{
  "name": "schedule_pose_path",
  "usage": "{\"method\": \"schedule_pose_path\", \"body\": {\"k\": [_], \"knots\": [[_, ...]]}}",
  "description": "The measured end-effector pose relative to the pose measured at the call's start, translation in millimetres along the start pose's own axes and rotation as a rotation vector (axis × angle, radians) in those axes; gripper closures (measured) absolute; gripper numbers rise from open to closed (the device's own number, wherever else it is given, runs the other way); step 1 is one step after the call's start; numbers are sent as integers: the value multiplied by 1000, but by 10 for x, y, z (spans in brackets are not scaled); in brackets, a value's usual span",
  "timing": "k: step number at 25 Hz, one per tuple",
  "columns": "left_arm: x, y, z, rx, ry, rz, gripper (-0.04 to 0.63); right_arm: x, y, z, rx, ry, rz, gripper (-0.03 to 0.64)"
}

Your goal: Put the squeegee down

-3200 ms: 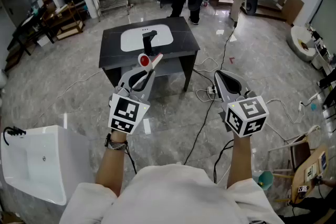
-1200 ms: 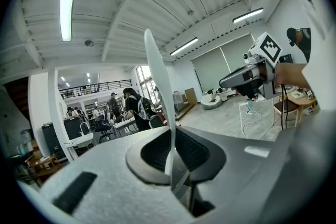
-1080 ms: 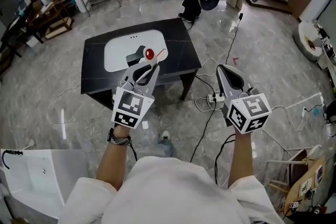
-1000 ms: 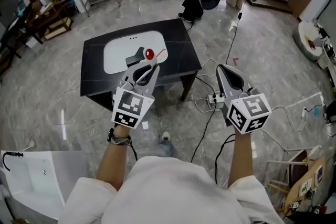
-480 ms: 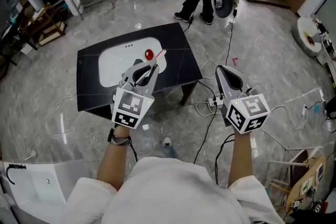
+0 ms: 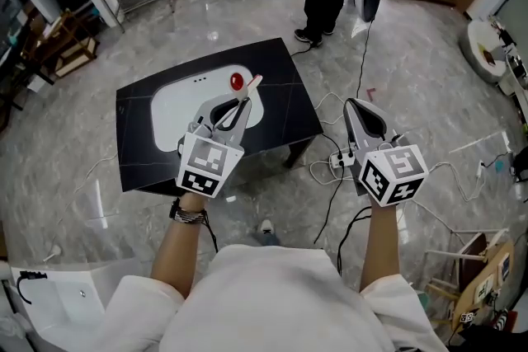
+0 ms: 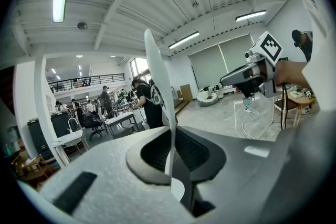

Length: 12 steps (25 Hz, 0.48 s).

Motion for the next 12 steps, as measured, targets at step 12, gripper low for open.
{"method": "schedule_pose_path", "body": {"k": [12], "knots": [[-750, 376, -58, 17, 22, -111, 565, -373, 282, 360, -35, -8, -54, 611]]}}
Point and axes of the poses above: the fingertips, and each gripper's own axes: x backward along the fingers, z to its right, y out of its underside, the point moved 5 cm from there along x, backward along the fingers, and after that the axes turned 2 degrees about y, right-handed, at the moved point
